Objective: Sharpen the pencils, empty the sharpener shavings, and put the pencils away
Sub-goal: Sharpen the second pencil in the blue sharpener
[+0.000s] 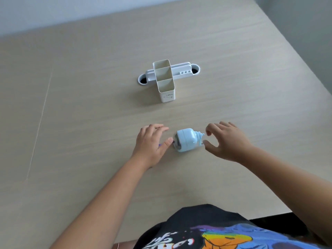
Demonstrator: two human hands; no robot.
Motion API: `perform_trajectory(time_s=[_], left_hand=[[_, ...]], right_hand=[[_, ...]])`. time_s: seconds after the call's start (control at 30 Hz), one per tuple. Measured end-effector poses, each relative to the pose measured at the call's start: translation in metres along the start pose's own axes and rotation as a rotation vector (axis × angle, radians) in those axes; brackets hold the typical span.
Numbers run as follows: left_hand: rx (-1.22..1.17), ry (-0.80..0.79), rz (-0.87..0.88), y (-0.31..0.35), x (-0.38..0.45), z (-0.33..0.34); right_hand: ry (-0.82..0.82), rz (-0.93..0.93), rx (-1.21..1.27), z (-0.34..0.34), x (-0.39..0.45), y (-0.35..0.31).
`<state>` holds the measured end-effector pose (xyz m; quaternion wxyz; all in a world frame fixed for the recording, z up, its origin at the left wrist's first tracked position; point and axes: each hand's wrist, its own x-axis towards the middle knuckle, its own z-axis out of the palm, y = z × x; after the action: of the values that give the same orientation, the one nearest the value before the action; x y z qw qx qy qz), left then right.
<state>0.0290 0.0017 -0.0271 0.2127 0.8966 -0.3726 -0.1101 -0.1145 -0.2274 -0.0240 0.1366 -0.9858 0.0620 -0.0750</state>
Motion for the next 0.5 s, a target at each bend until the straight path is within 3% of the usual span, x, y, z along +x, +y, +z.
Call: perform_trajectory(time_s=[0.07, 0.23, 0.5], left_hand=[[0.044, 0.028, -0.05, -0.01, -0.004, 0.006], [0.09, 0.025, -0.094, -0.015, -0.011, 0.025], [0.128, 0.029, -0.079, -0.021, -0.007, 0.014]], right_hand=[[0.004, -0.131, 0.05, 0.001, 0.017, -0.012], [-0.342, -0.226, 0.016, 0.034, 0.046, -0.025], [-0.255, -0.193, 0.099, 0.056, 0.043, -0.023]])
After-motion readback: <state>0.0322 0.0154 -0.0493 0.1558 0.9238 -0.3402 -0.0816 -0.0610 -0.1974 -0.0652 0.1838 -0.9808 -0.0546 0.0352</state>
